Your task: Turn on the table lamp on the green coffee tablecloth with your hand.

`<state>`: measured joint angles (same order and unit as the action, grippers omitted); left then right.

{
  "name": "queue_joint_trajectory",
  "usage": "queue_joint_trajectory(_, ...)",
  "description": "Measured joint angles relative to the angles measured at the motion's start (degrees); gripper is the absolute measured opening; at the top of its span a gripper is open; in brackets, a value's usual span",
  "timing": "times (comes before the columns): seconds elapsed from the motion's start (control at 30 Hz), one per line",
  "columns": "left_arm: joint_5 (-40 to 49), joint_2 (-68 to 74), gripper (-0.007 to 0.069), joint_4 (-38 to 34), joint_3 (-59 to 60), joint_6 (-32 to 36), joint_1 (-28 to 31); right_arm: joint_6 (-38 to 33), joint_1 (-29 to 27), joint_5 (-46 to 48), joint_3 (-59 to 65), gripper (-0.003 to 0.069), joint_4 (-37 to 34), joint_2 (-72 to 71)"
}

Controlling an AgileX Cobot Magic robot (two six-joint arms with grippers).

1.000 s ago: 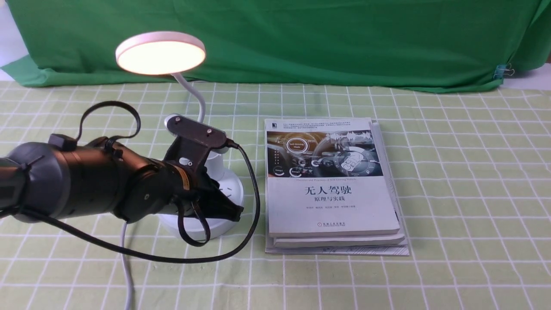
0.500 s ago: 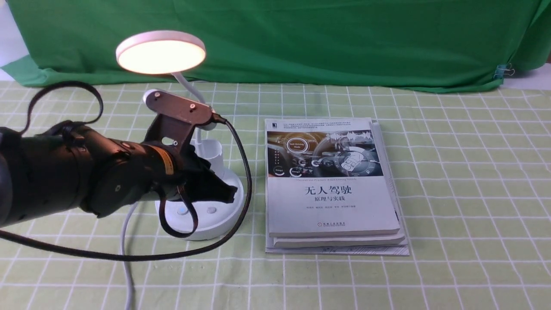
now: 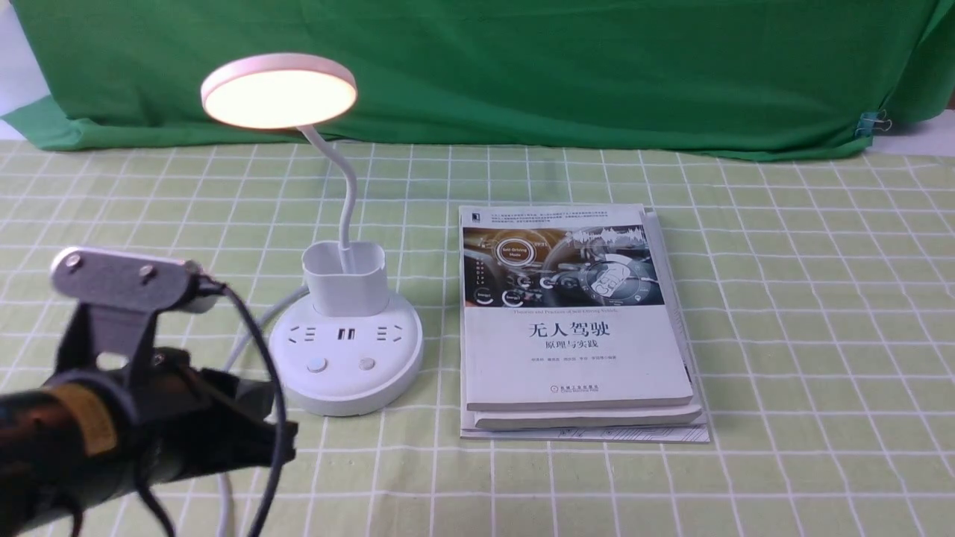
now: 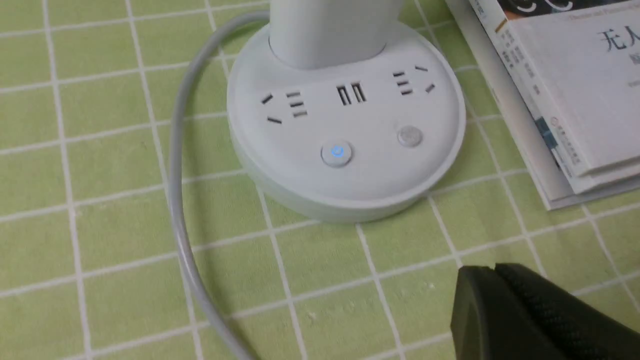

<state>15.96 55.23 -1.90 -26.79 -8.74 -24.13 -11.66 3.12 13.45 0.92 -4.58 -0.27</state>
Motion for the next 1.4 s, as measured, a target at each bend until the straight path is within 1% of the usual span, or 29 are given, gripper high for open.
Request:
queue_joint_trajectory(0.17,0.2,-14.0,0.0001,-3.1,5.7,0.4,0.0,0.0,0.0,0.0,0.0,0.0244,0.0,0.0)
queue_joint_trajectory(0.33,0.2,-23.2,0.0001,-1.2,7.8,1.0,0.0,0.0,0.0,0.0,0.0,0.0244,0.0,0.0)
queue_joint_trajectory(0.5,0.1,-26.2,0.0006,1.4,7.9,1.2,0.0,0.0,0.0,0.0,0.0,0.0244,0.0,0.0)
queue_joint_trajectory(0.73,-1.1,-26.5,0.0017,4.8,8.3,1.2,0.0,0.0,0.0,0.0,0.0,0.0244,0.0,0.0)
queue_joint_trajectory(0.8,-3.0,-27.6,0.0017,4.8,9.4,3.4,0.2,0.0,0.0,0.0,0.0,0.0244,0.0,0.0)
queue_joint_trajectory(0.87,-5.5,-30.9,0.0017,2.7,11.6,8.7,2.0,0.0,0.0,0.0,0.0,0.0244,0.0,0.0)
queue_joint_trajectory(0.9,-6.2,-31.8,0.0017,1.5,12.4,10.4,3.1,0.0,0.0,0.0,0.0,0.0244,0.0,0.0)
queue_joint_trajectory(0.93,-7.6,-35.8,0.0017,-2.2,14.3,16.3,6.3,0.0,0.0,0.0,0.0,0.0244,0.0,0.0)
queue_joint_trajectory(0.97,-8.2,-37.9,0.0017,-4.5,15.5,18.7,8.9,0.0,0.0,0.0,0.0,0.0244,0.0,0.0)
queue_joint_trajectory(1.03,-8.5,-42.0,0.0017,-6.6,18.1,21.5,13.2,0.0,0.0,0.0,0.0,0.0244,0.0,0.0)
queue_joint_trajectory(1.1,-8.2,-47.3,0.0017,-7.3,20.8,22.5,18.7,0.0,0.0,0.0,0.0,0.0244,0.0,0.0)
queue_joint_trajectory(1.13,-8.1,-48.2,0.0017,-7.3,21.3,22.6,19.1,0.0,0.0,0.0,0.0,0.0244,0.0,0.0)
queue_joint_trajectory(1.2,-6.9,-52.5,0.0017,-7.7,23.7,22.6,23.2,0.0,0.0,0.0,0.0,0.0244,0.0,0.0)
queue_joint_trajectory(1.27,-5.9,-54.7,0.0017,-7.9,25.7,22.6,24.9,0.0,0.0,0.0,0.0,0.0244,0.0,0.0)
queue_joint_trajectory(1.4,-3.5,-55.1,0.0017,-8.4,27.1,22.6,25.2,0.0,0.0,0.0,0.0,0.0244,0.0,0.0)
